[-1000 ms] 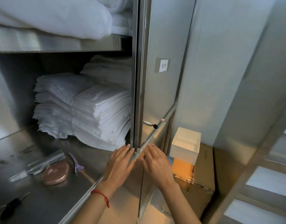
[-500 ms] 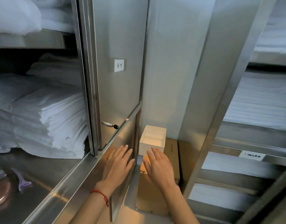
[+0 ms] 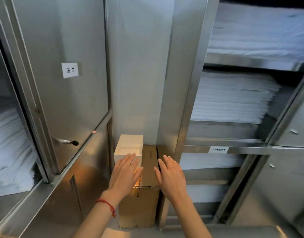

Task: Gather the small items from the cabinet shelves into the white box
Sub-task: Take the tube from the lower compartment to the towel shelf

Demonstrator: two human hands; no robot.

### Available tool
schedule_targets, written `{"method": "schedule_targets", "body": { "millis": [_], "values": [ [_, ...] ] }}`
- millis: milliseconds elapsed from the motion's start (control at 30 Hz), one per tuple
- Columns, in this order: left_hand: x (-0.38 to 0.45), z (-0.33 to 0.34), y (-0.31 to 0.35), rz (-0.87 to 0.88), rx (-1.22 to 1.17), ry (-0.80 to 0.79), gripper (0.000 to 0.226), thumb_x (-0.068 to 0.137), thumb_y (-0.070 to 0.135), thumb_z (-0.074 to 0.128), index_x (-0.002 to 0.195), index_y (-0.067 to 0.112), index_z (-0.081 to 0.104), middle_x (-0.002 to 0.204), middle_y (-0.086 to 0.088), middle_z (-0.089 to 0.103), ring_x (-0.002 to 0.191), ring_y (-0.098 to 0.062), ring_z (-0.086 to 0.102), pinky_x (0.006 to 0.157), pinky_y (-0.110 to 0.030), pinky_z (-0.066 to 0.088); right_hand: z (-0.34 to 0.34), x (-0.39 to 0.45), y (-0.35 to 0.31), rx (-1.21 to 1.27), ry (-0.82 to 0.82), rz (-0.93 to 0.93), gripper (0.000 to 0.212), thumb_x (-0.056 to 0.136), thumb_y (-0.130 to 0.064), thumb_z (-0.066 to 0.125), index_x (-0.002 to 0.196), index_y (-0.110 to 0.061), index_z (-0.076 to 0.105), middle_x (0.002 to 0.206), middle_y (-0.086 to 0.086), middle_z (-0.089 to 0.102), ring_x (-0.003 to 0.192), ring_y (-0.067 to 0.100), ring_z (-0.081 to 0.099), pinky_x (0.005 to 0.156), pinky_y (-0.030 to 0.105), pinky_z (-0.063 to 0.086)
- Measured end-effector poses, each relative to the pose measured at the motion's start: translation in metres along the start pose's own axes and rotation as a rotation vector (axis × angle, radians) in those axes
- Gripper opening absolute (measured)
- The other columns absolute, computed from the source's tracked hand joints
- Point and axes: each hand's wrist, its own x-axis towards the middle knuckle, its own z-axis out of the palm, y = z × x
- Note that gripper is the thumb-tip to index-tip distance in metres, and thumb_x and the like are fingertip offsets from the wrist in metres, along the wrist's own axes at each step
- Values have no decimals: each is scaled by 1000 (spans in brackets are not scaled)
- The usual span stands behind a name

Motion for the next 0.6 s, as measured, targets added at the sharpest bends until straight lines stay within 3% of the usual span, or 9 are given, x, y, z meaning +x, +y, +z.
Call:
{"method": "schedule_targets", "body": {
  "millis": [67, 133, 200, 233, 300, 367, 433, 500, 600],
  "values": [
    [7, 5, 9, 31, -35, -11, 49, 99, 43, 32, 144, 23, 36, 153, 2, 29, 143, -14, 20, 116, -30, 13, -3, -5, 11, -1, 12, 46, 48, 100, -43, 37, 138, -15, 46, 147, 7, 40, 138, 21, 33, 113, 34, 24],
    [15, 10, 19, 65, -62, -6, 48, 99, 43, 35, 143, 23, 39, 152, 1, 32, 142, -14, 22, 115, -30, 15, -10, -7, 20, -50, 64, 71, 39, 88, -37, 64, 117, -10, 65, 126, 12, 61, 118, 26, 57, 98, 38, 45],
    [21, 14, 27, 114, -75, -26, 48, 99, 44, 33, 143, 24, 38, 152, 3, 30, 143, -13, 21, 115, -29, 15, -13, -9, 27, -93, 132, 117, 35, 75, -32, 78, 100, -9, 72, 109, 13, 69, 102, 27, 66, 84, 39, 53],
    [24, 16, 30, 138, -84, -41, 49, 100, 44, 31, 144, 25, 36, 153, 4, 28, 143, -12, 19, 115, -29, 13, -15, -12, 30, -105, 109, 147, 36, 80, -33, 74, 105, -9, 70, 113, 13, 67, 106, 28, 64, 89, 39, 51],
    [30, 21, 38, 182, -113, -60, 49, 100, 44, 30, 145, 26, 34, 154, 5, 26, 144, -11, 17, 116, -29, 10, -15, -19, 36, -127, 22, 214, 44, 97, -40, 46, 130, -12, 54, 138, 12, 50, 130, 26, 45, 109, 38, 33],
    [35, 25, 46, 240, -141, -66, 49, 100, 44, 30, 145, 25, 34, 154, 5, 27, 144, -12, 17, 116, -30, 10, -13, -27, 46, -161, 38, 265, 49, 101, -43, 30, 139, -15, 43, 148, 8, 38, 139, 22, 30, 115, 35, 19],
    [39, 28, 57, 300, -158, -81, 49, 100, 44, 29, 145, 25, 33, 154, 5, 26, 144, -12, 17, 116, -30, 9, -22, -34, 48, -223, 69, 316, 42, 97, -38, 47, 128, -12, 56, 137, 12, 51, 130, 25, 45, 109, 38, 32],
    [41, 32, 68, 359, -182, -95, 49, 100, 43, 31, 144, 24, 35, 153, 4, 29, 143, -13, 19, 116, -31, 11, -32, -41, 50, -275, 117, 369, 36, 78, -32, 76, 105, -9, 71, 112, 13, 68, 107, 27, 64, 89, 41, 51],
    [43, 33, 88, 456, -220, -110, 45, 97, 38, 46, 136, 17, 50, 145, -3, 42, 138, -19, 34, 113, -38, 22, -41, -54, 56, -330, 179, 424, 38, 64, -30, 86, 93, -8, 75, 99, 12, 72, 93, 27, 69, 75, 42, 56]
  ]
}}
